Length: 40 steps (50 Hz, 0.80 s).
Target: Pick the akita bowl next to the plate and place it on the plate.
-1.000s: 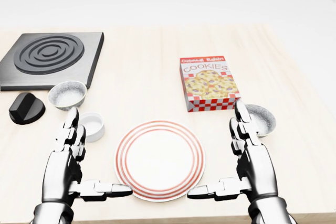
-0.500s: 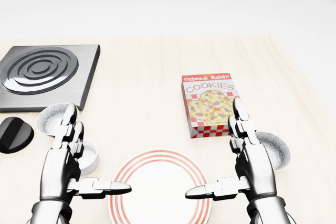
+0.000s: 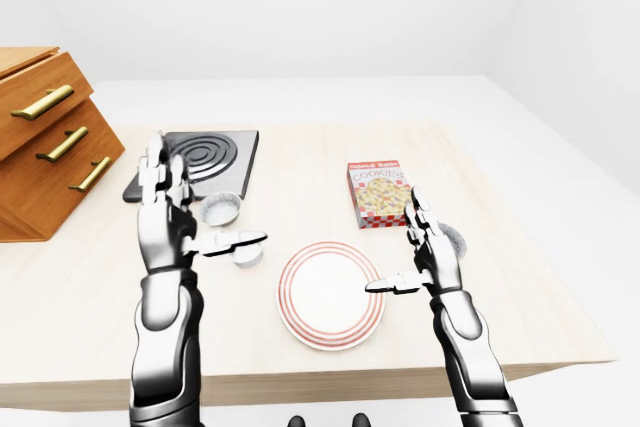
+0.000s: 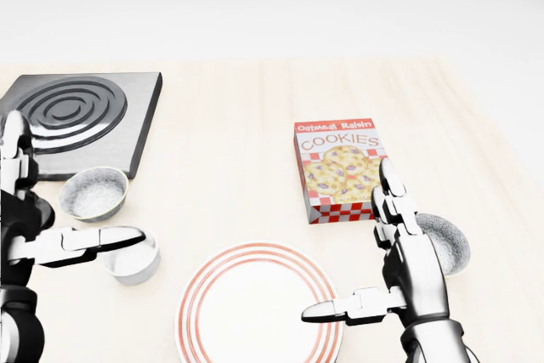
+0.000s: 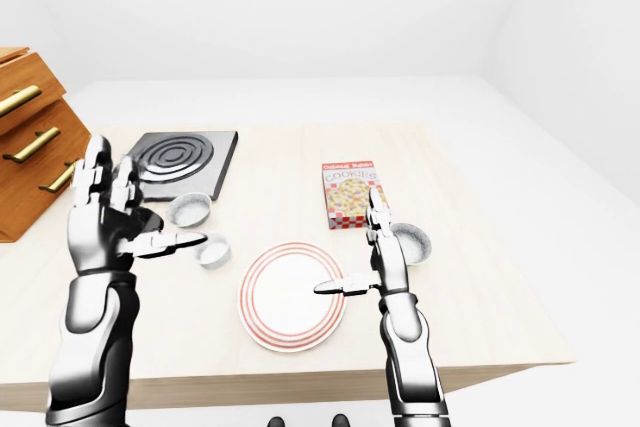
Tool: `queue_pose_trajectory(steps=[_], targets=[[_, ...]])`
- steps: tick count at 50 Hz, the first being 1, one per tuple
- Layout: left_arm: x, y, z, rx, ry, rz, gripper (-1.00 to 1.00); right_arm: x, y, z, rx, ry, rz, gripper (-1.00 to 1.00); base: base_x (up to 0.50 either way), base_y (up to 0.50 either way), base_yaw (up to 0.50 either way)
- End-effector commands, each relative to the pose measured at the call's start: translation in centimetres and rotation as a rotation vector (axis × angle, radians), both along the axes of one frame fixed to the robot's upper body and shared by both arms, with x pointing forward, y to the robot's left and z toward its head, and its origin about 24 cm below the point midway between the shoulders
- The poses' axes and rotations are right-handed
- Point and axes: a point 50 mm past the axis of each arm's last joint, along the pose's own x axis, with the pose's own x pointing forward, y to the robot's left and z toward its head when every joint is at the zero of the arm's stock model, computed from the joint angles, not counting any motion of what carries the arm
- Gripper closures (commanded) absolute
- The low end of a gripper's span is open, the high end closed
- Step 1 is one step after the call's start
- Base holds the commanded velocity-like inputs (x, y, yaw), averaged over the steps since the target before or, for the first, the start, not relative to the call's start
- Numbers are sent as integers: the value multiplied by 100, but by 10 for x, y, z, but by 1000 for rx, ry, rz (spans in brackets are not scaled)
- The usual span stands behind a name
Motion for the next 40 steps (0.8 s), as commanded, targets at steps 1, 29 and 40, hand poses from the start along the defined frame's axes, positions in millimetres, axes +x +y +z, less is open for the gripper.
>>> queue_pose_trajectory(steps=[1, 29, 40], targets=[[-13, 20, 48, -2, -215, 79, -100, 0, 0, 0, -2, -1, -1, -100, 0, 0, 0], [-18, 137, 54, -96, -162, 447, -100, 1, 0, -5, -24, 11, -6, -100, 0, 0, 0], [-16, 134, 43, -113, -125, 437, -100, 1, 0, -6, -25, 14, -5, -100, 0, 0, 0]])
